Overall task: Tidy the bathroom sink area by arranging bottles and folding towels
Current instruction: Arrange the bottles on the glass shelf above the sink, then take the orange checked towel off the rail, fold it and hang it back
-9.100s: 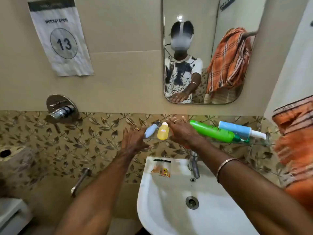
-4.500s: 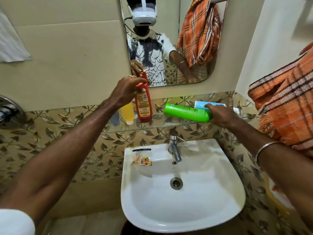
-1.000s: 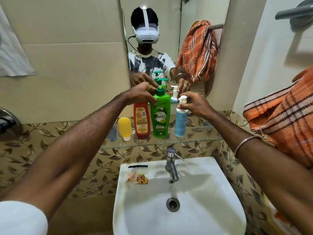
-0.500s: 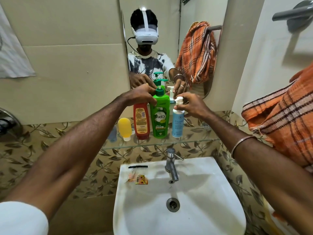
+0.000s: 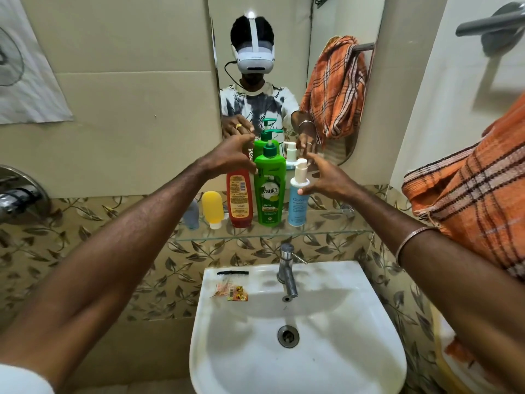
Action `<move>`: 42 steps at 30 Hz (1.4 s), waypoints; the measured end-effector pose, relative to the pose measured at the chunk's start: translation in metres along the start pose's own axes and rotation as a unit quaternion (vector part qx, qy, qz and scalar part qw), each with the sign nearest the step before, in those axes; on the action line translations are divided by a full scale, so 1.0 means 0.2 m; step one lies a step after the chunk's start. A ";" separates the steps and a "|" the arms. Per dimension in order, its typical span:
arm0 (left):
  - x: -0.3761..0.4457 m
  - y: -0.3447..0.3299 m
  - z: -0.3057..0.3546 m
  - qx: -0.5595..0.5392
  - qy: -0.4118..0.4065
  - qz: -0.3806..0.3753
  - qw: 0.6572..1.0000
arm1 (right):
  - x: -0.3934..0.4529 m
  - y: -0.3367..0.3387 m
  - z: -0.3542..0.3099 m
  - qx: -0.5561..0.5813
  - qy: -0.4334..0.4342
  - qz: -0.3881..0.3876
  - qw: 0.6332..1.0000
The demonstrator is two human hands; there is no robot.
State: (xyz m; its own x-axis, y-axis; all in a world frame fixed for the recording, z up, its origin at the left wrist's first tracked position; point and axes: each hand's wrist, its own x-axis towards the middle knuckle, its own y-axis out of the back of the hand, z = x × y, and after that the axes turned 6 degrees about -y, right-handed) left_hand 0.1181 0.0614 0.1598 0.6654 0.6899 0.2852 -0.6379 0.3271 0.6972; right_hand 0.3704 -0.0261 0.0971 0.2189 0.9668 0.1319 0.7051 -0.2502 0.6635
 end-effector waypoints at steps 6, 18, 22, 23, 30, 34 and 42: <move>-0.12 -0.01 0.04 -0.018 -0.029 0.045 0.998 | -0.17 0.05 -0.05 -0.045 -0.039 0.010 0.998; -0.33 -0.14 0.36 -0.070 -0.142 0.062 0.985 | -0.73 0.13 -0.37 -0.205 -0.018 0.192 0.960; -0.34 -0.31 0.52 -0.124 -0.192 0.045 0.972 | -0.98 0.25 -0.49 -0.293 0.019 0.276 0.915; -0.34 -0.38 0.58 -0.139 -0.201 0.039 0.969 | -1.05 0.30 -0.51 -0.316 0.025 0.301 0.899; -0.37 -0.76 1.16 -0.289 -0.230 -0.046 0.928 | -1.49 0.65 -0.63 -0.437 0.041 0.413 0.798; -0.41 -0.85 1.44 -0.355 -0.277 -0.092 0.888 | -1.67 0.80 -0.70 -0.462 0.076 0.457 0.756; -0.42 -0.88 1.60 -0.316 -0.260 0.056 0.911 | -1.82 1.16 -0.75 -0.577 0.007 0.560 0.595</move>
State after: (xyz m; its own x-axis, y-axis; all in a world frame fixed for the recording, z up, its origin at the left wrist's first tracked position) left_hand 0.2981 -0.2604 0.2239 0.5715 0.3968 0.7183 -0.6994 0.6933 0.1734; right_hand 0.3531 -0.4288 0.3127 0.1033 0.2306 0.9675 -0.8113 -0.5432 0.2161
